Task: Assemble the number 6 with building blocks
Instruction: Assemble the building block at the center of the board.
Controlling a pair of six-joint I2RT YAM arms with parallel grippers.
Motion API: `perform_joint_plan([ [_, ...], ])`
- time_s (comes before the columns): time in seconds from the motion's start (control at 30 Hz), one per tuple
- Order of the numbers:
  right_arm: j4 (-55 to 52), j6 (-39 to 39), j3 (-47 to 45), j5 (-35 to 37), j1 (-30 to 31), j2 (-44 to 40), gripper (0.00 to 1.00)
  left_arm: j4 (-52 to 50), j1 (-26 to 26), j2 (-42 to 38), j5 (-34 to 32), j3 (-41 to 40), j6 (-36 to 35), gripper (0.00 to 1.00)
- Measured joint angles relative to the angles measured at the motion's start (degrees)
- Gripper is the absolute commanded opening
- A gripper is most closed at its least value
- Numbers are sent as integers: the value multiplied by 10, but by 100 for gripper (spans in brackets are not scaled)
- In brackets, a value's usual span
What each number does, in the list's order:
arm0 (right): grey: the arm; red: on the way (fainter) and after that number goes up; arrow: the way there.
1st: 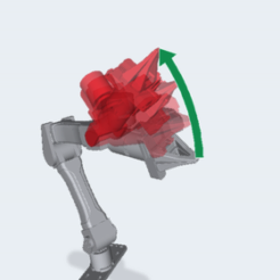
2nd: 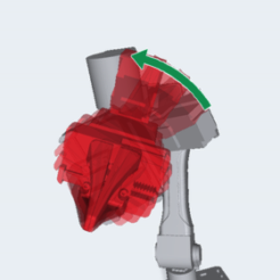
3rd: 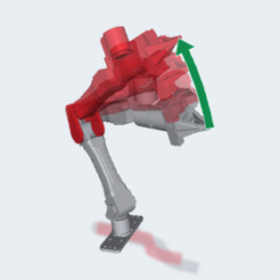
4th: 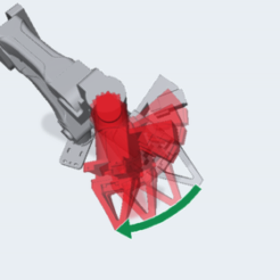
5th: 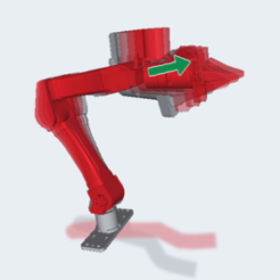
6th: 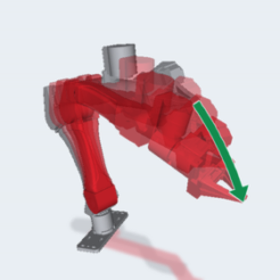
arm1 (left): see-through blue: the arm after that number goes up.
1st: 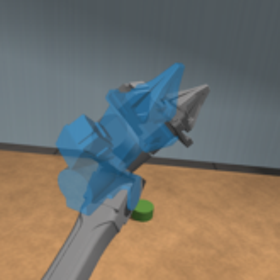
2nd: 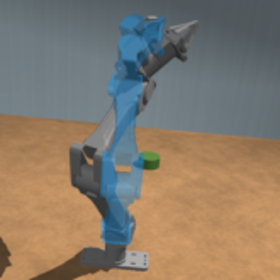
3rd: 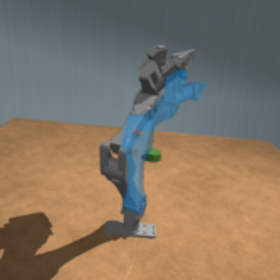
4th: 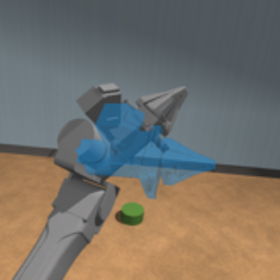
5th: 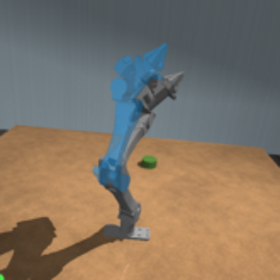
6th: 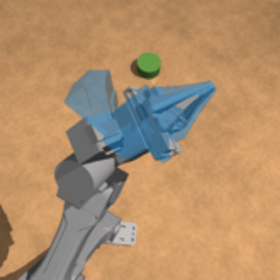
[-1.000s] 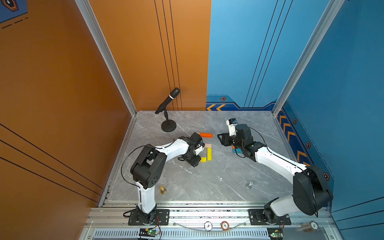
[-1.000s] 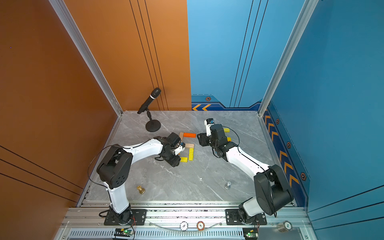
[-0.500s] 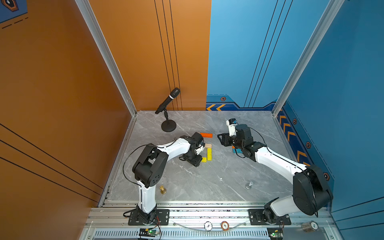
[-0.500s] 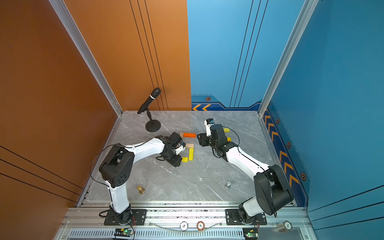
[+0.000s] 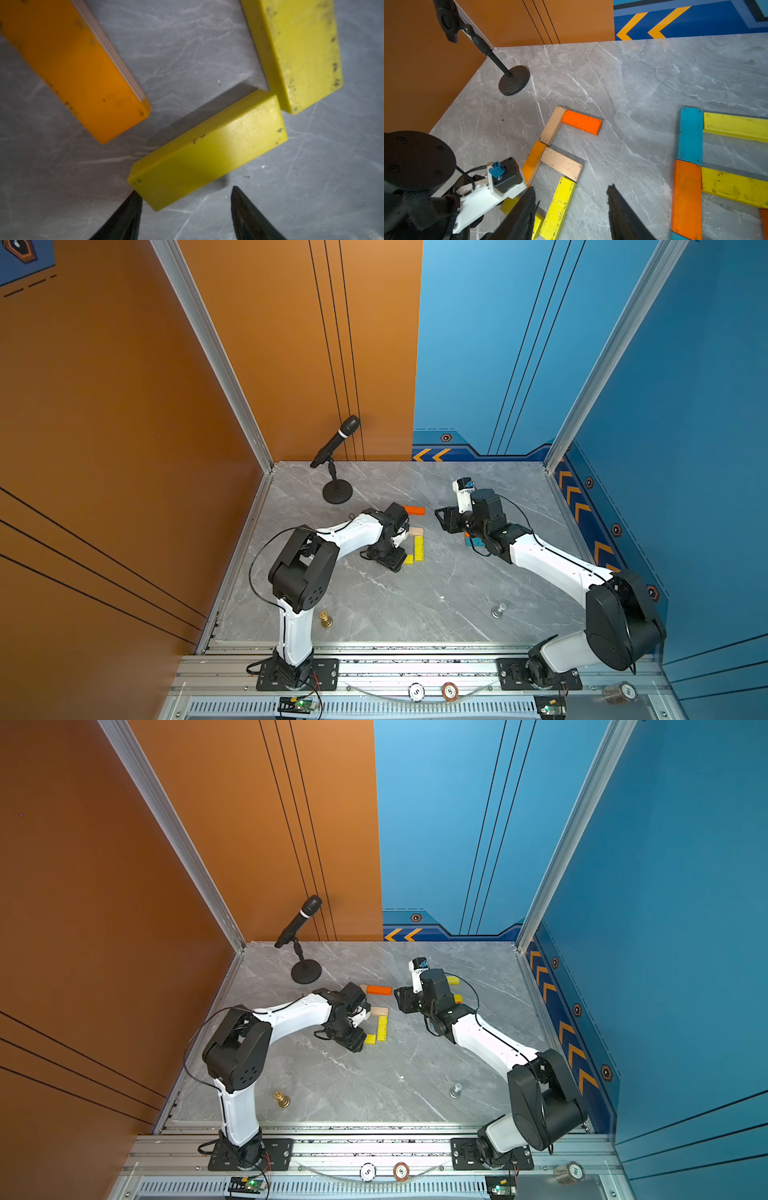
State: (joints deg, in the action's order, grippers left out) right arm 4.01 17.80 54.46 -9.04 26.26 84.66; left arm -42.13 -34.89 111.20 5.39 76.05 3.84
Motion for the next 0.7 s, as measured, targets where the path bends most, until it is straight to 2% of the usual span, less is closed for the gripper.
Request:
perform_joint_plan([
  [0.7, 0, 0, 0, 0, 0, 0, 56, -23, -22, 21, -4, 30, 75, 65],
])
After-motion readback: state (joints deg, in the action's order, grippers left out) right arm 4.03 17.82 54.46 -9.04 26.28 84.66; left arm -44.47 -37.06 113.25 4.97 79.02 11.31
